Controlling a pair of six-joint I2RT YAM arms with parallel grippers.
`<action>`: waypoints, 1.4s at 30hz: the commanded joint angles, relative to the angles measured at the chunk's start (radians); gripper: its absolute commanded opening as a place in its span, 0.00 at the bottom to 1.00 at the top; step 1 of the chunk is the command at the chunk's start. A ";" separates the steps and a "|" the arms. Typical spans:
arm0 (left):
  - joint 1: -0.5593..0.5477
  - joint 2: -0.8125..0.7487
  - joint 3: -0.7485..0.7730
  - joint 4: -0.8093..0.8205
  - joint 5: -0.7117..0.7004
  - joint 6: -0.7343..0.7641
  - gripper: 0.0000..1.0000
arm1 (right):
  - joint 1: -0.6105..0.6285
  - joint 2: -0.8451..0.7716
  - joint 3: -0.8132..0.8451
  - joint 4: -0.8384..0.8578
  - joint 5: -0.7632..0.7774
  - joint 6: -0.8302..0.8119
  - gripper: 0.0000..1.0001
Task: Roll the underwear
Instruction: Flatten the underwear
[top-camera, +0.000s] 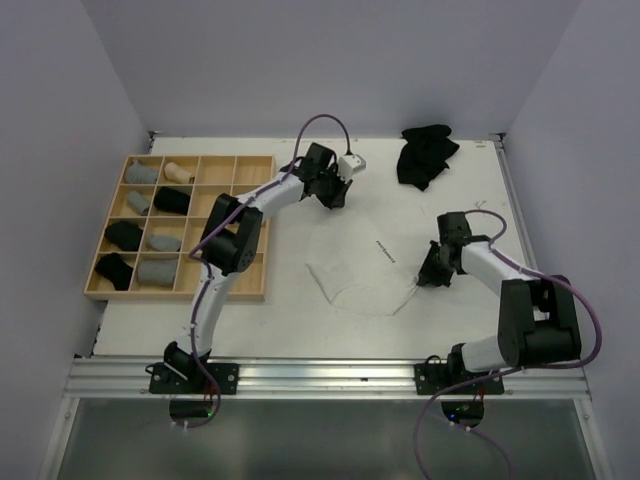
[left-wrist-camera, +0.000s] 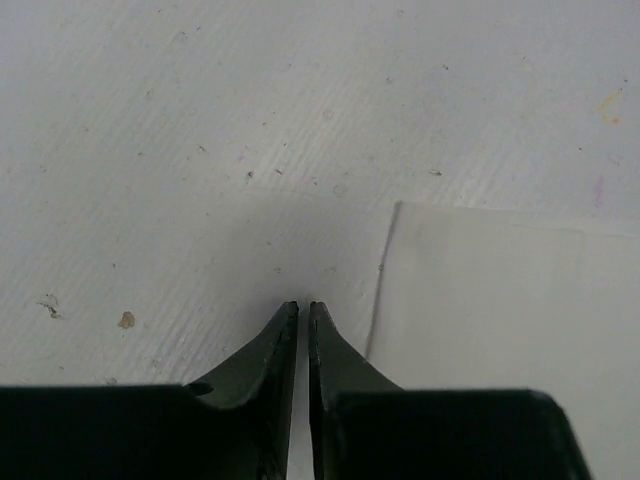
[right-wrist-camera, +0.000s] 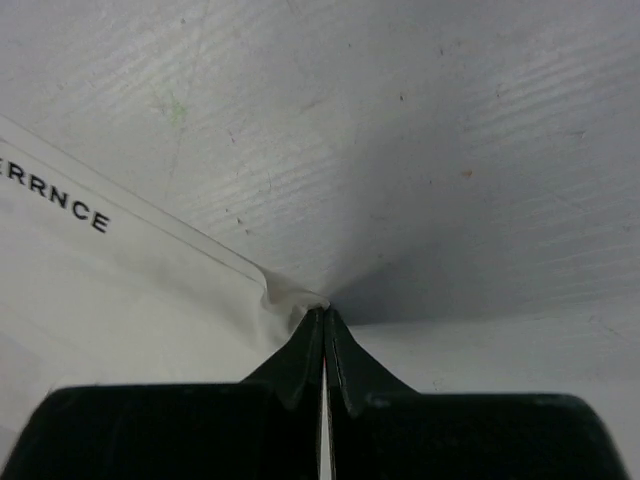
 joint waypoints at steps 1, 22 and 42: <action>-0.017 0.048 0.034 -0.016 0.051 0.037 0.14 | 0.009 -0.075 -0.089 -0.023 -0.050 0.084 0.05; 0.083 -0.383 -0.429 -0.116 0.053 0.029 0.47 | 0.020 0.112 0.253 -0.082 -0.094 -0.188 0.23; 0.008 -0.258 -0.437 -0.111 -0.025 -0.043 0.36 | 0.103 0.117 0.025 -0.027 -0.085 -0.144 0.22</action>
